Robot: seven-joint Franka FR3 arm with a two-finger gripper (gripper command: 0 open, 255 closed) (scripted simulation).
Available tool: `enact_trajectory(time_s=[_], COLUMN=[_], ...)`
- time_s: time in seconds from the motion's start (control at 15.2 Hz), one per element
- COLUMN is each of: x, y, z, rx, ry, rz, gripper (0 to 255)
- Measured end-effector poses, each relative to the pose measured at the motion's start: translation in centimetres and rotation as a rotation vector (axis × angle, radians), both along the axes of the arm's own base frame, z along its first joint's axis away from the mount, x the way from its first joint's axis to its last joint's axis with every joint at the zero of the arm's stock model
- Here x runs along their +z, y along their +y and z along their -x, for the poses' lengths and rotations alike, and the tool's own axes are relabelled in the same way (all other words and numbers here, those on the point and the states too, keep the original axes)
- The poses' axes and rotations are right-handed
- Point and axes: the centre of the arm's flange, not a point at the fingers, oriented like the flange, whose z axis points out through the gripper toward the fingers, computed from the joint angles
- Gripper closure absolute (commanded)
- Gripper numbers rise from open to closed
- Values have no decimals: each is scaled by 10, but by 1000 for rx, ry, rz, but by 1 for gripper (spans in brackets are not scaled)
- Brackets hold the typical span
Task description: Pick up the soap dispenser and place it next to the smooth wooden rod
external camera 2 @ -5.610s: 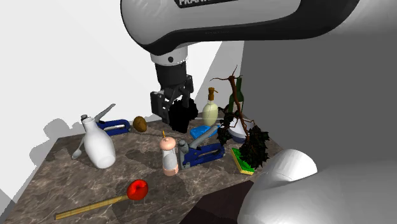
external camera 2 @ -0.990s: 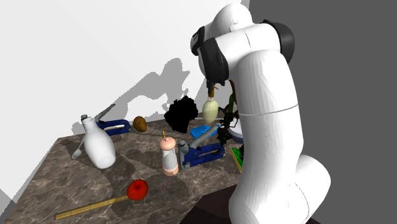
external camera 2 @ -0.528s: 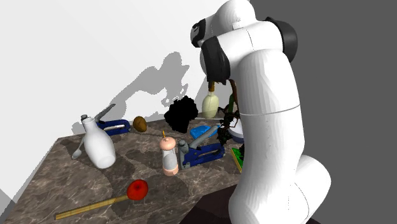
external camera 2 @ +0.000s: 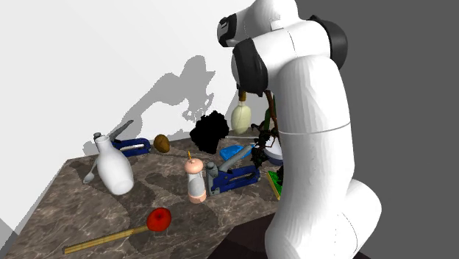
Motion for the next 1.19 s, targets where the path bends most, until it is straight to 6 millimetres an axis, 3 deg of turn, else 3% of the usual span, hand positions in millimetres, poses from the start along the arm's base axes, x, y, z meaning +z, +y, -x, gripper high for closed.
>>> enact_trajectory(time_s=[1.19], x=[3], y=[229], z=[-39], rx=[1], ry=[0], rz=[0], gripper=[255])
